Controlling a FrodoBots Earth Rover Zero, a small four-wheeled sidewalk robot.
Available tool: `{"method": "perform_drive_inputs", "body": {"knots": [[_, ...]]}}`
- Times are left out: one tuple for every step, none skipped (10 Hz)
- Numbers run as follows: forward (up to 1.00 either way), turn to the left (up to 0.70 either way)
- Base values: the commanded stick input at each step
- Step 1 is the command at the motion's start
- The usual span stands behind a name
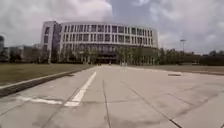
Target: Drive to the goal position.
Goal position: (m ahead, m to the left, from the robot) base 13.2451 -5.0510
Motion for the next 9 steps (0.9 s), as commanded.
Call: {"method": "perform_drive_inputs", "body": {"knots": [[0.5,-0.02],[0.5,-0.02],[0.5,-0.02],[0.5,-0.02],[0.5,-0.02],[0.5,-0.02],[0.5,-0.02],[0.5,-0.02],[0.5,-0.02]]}}
